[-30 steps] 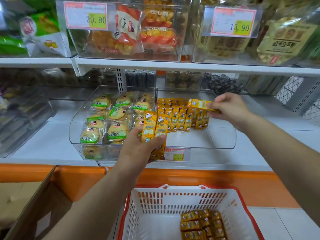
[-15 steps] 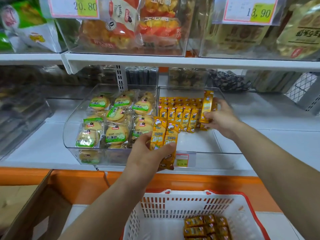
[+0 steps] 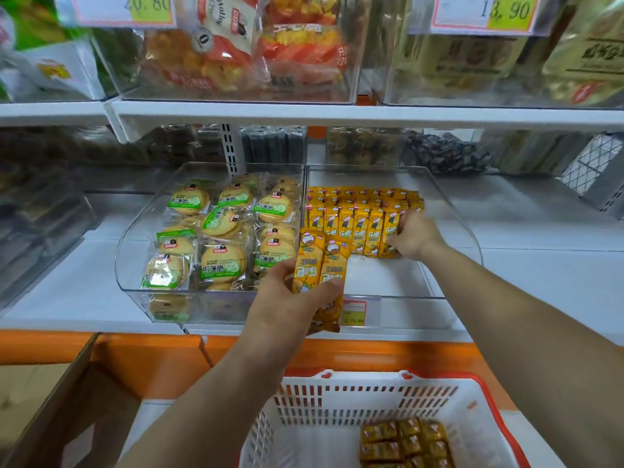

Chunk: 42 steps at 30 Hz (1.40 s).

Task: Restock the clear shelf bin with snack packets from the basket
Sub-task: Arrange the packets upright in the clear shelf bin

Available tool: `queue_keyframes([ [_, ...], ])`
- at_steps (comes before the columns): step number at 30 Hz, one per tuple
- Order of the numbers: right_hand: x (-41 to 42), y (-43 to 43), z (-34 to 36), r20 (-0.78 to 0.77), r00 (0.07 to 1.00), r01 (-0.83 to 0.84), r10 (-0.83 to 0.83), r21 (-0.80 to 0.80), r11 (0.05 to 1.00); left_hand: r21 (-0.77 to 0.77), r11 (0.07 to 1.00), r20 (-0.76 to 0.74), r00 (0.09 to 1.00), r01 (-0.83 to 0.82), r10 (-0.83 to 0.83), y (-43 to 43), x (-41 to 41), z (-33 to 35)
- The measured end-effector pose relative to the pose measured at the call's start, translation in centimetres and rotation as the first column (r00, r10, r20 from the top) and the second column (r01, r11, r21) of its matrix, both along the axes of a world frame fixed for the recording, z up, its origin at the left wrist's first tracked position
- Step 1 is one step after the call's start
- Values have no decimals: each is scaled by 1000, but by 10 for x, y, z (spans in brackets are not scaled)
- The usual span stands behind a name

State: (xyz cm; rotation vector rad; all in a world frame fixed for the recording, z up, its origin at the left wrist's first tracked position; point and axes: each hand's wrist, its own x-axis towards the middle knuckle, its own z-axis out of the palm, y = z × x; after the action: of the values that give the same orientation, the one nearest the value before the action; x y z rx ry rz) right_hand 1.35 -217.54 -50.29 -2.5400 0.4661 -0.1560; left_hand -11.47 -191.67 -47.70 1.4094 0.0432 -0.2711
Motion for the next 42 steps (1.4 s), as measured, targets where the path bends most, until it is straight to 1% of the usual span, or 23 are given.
queue_keyframes([
  [3,-2,-1,2,-56,998,-1,3,41,999,4,1000,7,1000,-8,8,1,1,0],
  [6,-15,3,17,-63,997,-35,36,14,999,-2,1000,6,1000,-14,14,2,3,0],
  [9,-44,8,43,64,994,-86,85,4,996,-58,998,-15,1000,5,-6,1,5,1],
  [10,-59,11,52,116,988,-107,100,51,993,-69,997,-18,1000,22,-23,0,5,1],
  [11,-76,16,61,162,979,-145,121,147,978,-75,996,-19,999,40,-42,-1,4,2],
  [12,-96,21,68,192,970,-199,149,278,940,-75,995,-16,998,65,-66,-2,2,2],
  [14,-135,32,76,204,953,-298,223,526,797,-58,990,1,992,129,-129,-6,-4,3],
  [15,-152,37,78,198,948,-318,249,613,723,-46,985,21,986,163,-163,-8,-9,4],
  [17,-174,45,78,174,942,-321,288,717,619,-26,971,71,969,237,-235,-12,-18,5],
  [18,-179,48,78,164,938,-322,306,739,591,-20,962,85,959,271,-268,-14,-22,6],
  [20,-184,49,79,159,928,-342,337,720,604,-18,948,94,944,318,-315,-16,-30,8],
  [22,-185,45,81,169,925,-354,342,713,605,-19,946,101,942,323,-320,-18,-37,11],
  [24,-186,37,84,189,934,-336,303,755,564,-17,959,108,954,283,-279,-18,-41,14],
  [27,-187,24,85,211,965,-261,156,835,485,14,984,114,978,176,-177,-14,-44,16],
  [29,-188,22,80,220,970,-244,105,864,440,-14,992,87,989,125,-123,-15,-45,17],
  [31,-190,29,72,215,967,-255,139,859,444,-61,992,73,992,106,-102,-18,-45,18],
  [34,-191,44,60,188,950,-294,249,803,518,-116,990,72,995,76,-68,-23,-45,21],
  [36,-190,50,56,153,941,-310,303,752,582,-103,993,88,995,65,-56,-24,-42,22],
  [37,-189,50,55,145,931,-329,334,731,598,-88,994,96,993,71,-63,-24,-41,22],
  [40,-187,51,59,186,905,-399,382,684,611,-50,994,97,991,101,-96,-22,-38,24],
  [42,-184,49,66,204,898,-424,390,635,645,-36,993,90,989,117,-113,-17,-35,25],
])
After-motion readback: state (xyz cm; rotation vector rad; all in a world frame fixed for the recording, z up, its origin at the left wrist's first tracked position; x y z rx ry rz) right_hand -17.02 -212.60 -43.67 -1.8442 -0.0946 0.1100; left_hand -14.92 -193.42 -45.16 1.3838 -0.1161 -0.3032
